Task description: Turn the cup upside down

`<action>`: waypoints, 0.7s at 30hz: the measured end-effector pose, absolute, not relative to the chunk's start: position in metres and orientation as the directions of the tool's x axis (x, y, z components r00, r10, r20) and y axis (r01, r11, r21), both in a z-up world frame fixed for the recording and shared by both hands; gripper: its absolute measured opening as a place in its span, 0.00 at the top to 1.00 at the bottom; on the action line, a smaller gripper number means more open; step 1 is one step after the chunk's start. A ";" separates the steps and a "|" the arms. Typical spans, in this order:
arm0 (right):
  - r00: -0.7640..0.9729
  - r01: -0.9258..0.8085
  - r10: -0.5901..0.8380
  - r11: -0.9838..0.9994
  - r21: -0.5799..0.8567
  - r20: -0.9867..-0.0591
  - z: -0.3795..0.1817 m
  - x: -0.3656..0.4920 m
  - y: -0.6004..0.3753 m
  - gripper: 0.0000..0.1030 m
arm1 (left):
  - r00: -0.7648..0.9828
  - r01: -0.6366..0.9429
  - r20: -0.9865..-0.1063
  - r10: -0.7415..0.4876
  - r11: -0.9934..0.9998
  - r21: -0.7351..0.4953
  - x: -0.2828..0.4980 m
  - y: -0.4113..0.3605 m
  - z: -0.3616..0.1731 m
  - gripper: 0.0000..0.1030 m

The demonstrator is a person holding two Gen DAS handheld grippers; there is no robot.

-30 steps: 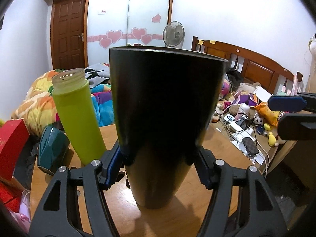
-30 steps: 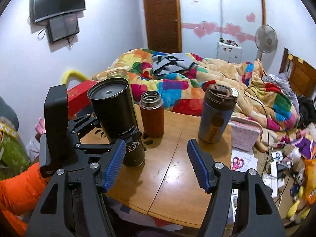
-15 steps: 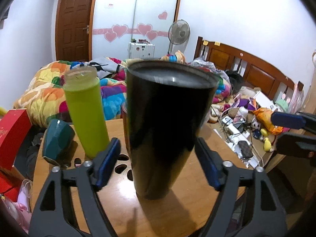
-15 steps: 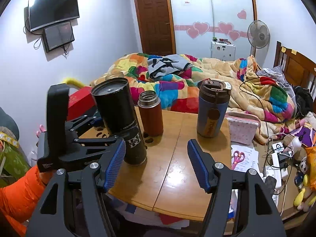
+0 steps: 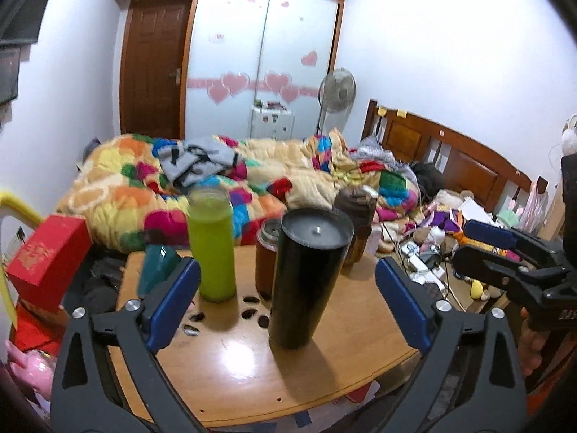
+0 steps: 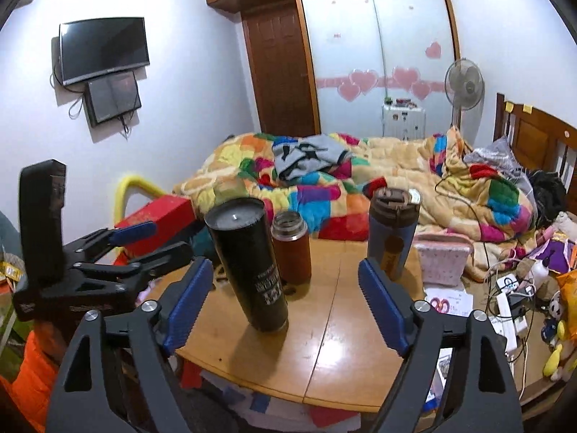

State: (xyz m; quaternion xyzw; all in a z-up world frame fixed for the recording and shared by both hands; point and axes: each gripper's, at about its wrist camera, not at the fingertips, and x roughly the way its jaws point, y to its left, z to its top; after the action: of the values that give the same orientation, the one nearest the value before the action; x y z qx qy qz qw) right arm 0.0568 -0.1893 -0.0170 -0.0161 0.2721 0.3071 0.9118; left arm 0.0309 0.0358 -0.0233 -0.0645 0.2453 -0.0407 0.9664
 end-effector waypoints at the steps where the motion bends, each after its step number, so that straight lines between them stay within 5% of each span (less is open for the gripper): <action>1: 0.668 -0.570 0.555 0.810 0.140 -0.496 -0.013 0.055 -0.190 0.20 | 0.887 0.046 -0.449 -0.105 0.989 -0.142 0.025 0.037 -0.015 0.01; 10: 0.749 -0.535 0.527 0.839 0.102 -0.401 0.020 0.036 -0.191 0.02 | 0.929 0.033 -0.363 -0.073 0.993 -0.115 0.002 0.037 0.019 0.00; 21: 0.772 -0.519 0.519 0.848 0.106 -0.367 0.024 0.033 -0.189 0.00 | 0.939 0.000 -0.344 -0.027 0.997 -0.079 -0.003 0.030 0.013 0.00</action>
State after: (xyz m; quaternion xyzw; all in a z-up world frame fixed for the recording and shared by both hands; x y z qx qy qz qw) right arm 0.0326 -0.1886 0.0244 -0.0007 0.1949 0.2758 0.9412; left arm -0.0028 0.0301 0.0131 -0.0392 0.1749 -0.0069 0.9838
